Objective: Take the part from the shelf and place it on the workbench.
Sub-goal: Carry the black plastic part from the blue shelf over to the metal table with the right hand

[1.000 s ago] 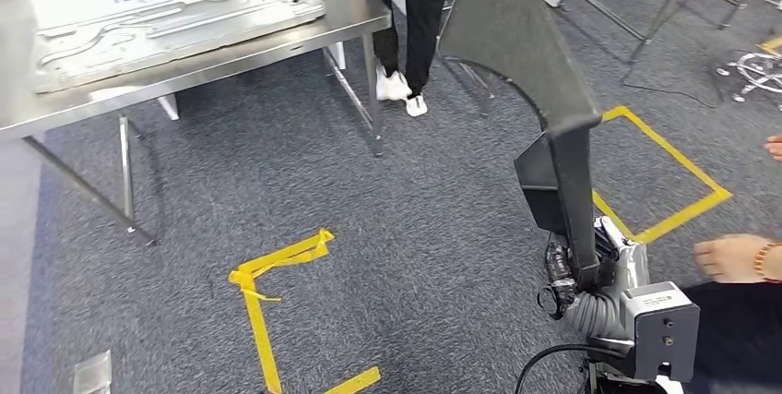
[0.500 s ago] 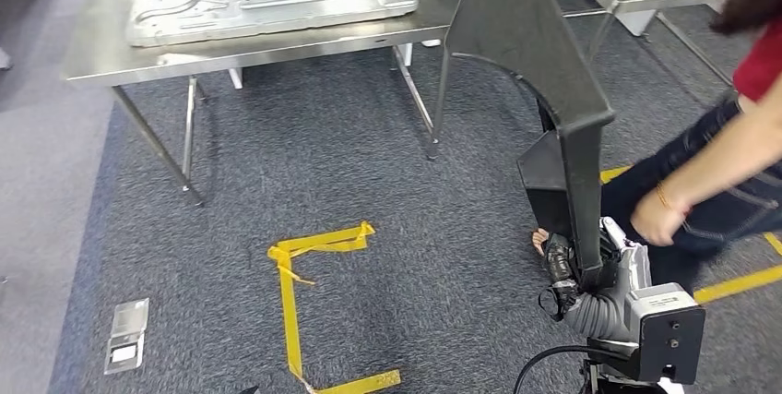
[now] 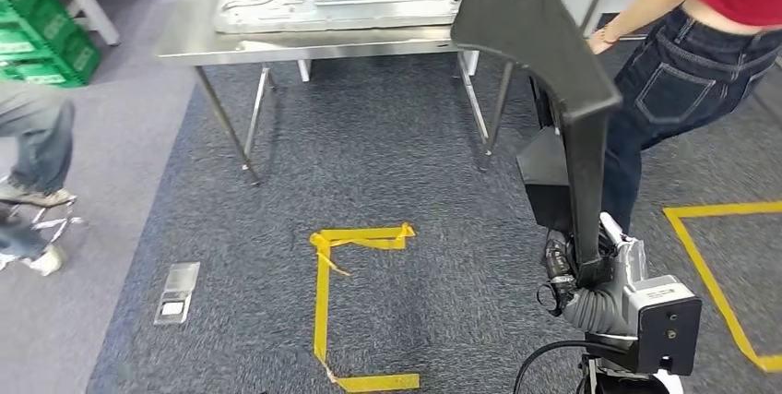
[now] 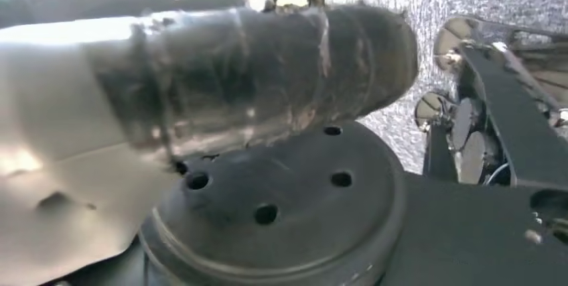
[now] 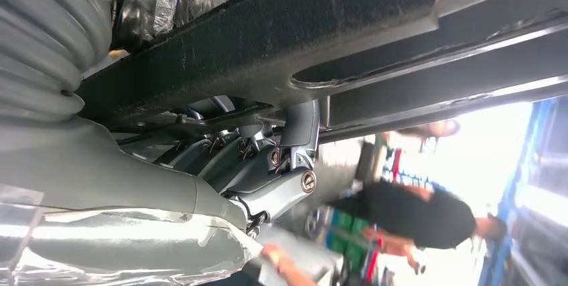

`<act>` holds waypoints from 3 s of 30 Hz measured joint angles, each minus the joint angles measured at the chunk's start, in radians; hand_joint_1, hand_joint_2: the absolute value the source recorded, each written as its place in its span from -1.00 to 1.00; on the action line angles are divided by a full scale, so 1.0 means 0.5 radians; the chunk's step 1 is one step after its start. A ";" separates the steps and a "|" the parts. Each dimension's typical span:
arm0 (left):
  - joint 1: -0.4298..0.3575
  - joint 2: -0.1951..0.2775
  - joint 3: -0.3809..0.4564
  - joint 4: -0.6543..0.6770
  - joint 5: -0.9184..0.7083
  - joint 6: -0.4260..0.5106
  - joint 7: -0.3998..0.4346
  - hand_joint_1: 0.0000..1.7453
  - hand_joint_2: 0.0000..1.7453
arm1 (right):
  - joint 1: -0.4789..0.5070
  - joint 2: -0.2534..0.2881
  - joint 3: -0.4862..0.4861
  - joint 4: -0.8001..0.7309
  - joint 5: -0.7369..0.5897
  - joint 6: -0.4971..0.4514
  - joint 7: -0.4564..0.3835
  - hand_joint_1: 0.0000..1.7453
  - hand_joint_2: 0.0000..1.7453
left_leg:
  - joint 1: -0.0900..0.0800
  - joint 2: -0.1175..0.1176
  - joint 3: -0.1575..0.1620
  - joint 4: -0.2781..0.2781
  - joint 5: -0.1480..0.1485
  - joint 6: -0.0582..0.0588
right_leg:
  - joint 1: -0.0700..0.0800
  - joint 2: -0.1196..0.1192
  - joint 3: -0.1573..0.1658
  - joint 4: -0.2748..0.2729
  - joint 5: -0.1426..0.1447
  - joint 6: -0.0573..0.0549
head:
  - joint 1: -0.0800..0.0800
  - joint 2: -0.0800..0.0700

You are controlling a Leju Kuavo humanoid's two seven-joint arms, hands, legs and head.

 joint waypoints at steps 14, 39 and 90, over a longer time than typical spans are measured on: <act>-0.015 0.014 0.000 -0.002 -0.011 0.013 0.040 -1.00 -1.00 | 0.023 0.007 -0.015 0.035 -0.094 0.003 -0.028 1.00 1.00 | 0.001 0.017 0.307 -0.582 0.250 0.118 | -0.005 0.075 -0.240 0.578 -0.323 0.121 | 0.031 0.000; -0.004 0.034 0.000 -0.002 -0.012 0.009 0.068 -1.00 -1.00 | 0.062 0.007 -0.038 0.072 -0.133 0.016 -0.043 1.00 1.00 | -0.027 0.015 0.352 -0.606 0.207 0.109 | 0.002 0.067 0.162 0.015 -0.131 0.075 | 0.022 0.000; -0.008 0.000 0.001 -0.011 -0.041 0.046 0.110 -1.00 -1.00 | 0.095 0.005 -0.072 0.068 -0.140 0.021 -0.053 1.00 1.00 | -0.008 -0.005 0.106 -0.114 -0.017 0.031 | 0.012 0.096 0.038 -0.022 -0.042 -0.016 | 0.045 0.000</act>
